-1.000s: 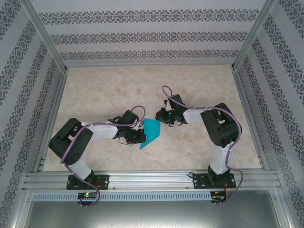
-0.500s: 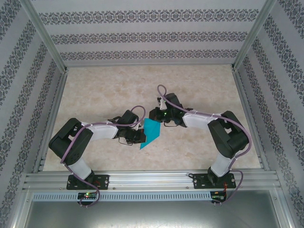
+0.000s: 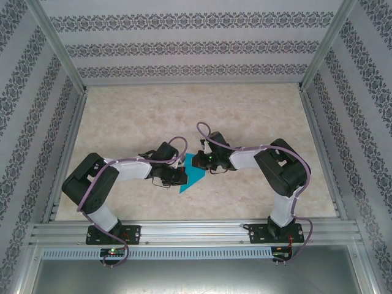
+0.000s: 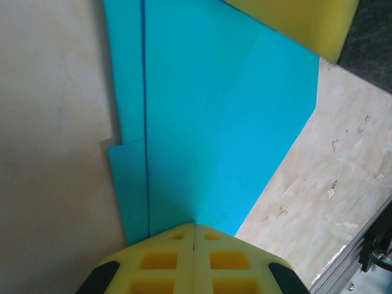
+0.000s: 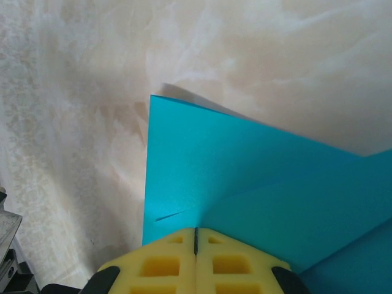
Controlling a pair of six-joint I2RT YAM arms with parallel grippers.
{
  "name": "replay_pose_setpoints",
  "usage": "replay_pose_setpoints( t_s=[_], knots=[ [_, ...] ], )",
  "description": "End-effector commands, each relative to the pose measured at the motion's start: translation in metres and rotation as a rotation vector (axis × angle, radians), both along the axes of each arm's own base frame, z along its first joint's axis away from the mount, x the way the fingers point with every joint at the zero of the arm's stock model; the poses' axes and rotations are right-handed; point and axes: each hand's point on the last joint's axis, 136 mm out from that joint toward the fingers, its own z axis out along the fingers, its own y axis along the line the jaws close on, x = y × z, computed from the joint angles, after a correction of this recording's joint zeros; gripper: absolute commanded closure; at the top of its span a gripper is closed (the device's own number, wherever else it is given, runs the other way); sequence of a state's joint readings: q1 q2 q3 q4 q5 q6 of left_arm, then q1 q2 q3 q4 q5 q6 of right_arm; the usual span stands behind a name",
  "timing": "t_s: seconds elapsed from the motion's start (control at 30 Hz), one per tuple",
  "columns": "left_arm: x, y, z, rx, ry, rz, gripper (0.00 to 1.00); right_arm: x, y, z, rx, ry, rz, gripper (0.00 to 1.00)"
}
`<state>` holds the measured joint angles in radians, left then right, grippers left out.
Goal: Fold a paper plane with a square sheet of paper (pick it up from the middle)
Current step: Fourth fold the wing at the center of the table.
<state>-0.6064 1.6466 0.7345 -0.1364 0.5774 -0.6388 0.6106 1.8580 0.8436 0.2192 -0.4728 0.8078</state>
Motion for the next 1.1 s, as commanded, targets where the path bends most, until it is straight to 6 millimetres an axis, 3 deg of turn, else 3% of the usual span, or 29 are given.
replay_pose_setpoints(
  t_s=[0.0,0.17,0.27,0.73,1.07],
  knots=[
    [-0.034,0.032,-0.013,0.128,0.123,-0.002,0.97,-0.012,-0.028,-0.041,-0.126,0.073,-0.042,0.96],
    [-0.009,0.012,0.033,0.041,0.032,0.003,0.95,-0.011,-0.024,-0.035,-0.112,0.061,-0.037,0.96],
    [0.003,-0.001,0.047,-0.012,0.015,0.018,0.95,-0.012,-0.023,-0.037,-0.115,0.065,-0.037,0.96],
    [0.036,-0.032,0.013,-0.074,0.037,0.026,0.93,-0.015,-0.022,-0.041,-0.112,0.073,-0.042,0.95],
    [0.046,-0.021,0.008,-0.017,-0.02,0.078,0.93,-0.016,-0.021,-0.043,-0.111,0.078,-0.041,0.95]
  ],
)
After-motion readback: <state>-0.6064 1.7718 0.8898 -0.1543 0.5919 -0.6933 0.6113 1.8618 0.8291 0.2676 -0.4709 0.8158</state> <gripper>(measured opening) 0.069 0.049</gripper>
